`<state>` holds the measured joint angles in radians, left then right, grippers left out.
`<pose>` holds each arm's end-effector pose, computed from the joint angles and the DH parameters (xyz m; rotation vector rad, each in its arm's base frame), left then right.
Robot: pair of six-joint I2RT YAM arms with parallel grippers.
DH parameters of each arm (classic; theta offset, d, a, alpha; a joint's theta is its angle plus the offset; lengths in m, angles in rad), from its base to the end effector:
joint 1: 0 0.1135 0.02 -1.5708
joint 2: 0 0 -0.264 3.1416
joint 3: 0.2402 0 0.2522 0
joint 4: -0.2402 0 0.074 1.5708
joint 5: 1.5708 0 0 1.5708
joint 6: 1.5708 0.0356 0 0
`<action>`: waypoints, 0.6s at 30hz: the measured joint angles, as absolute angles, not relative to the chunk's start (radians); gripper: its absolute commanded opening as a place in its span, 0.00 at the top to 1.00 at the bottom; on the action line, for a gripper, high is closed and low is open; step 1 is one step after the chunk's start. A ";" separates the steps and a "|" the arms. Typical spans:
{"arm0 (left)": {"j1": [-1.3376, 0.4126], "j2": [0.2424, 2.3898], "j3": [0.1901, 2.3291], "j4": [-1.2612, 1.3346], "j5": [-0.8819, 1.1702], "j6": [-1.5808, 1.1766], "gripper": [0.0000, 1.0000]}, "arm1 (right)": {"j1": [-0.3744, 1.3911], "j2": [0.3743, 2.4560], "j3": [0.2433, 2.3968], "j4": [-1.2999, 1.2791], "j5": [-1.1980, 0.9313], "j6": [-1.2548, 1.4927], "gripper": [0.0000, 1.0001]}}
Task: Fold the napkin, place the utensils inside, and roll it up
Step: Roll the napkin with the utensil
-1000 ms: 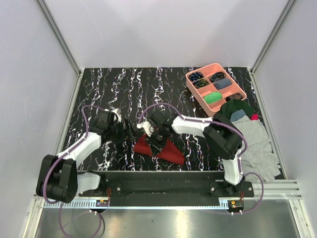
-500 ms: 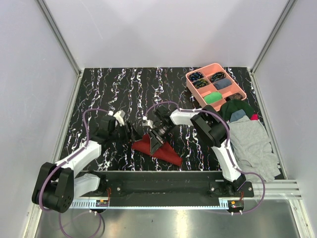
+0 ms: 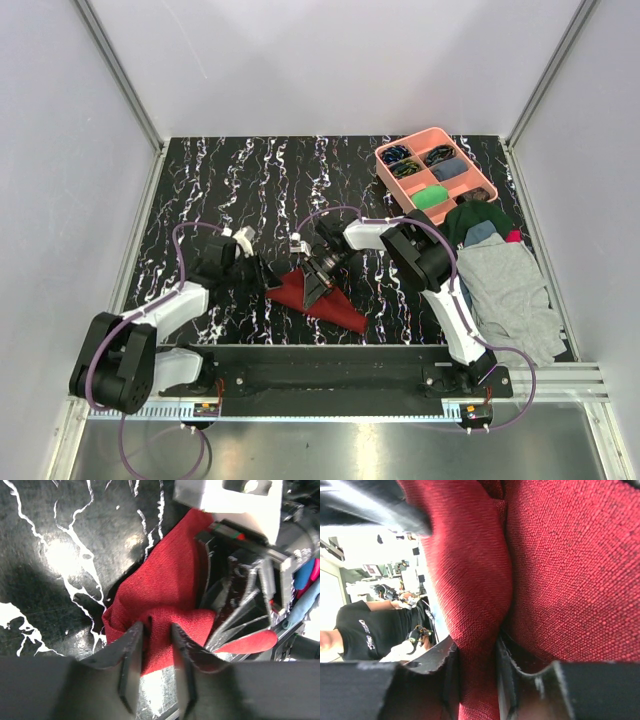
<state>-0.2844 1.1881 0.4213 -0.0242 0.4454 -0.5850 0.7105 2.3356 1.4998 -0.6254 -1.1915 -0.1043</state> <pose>0.2012 -0.0748 0.1562 -0.1417 2.4624 -0.9295 0.2976 0.2997 0.0758 1.0370 -2.1769 -1.5985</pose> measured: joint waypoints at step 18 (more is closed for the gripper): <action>-0.286 1.258 0.479 -0.097 0.407 -0.590 1.00 | 0.685 2.099 1.426 -0.474 -0.842 0.067 0.21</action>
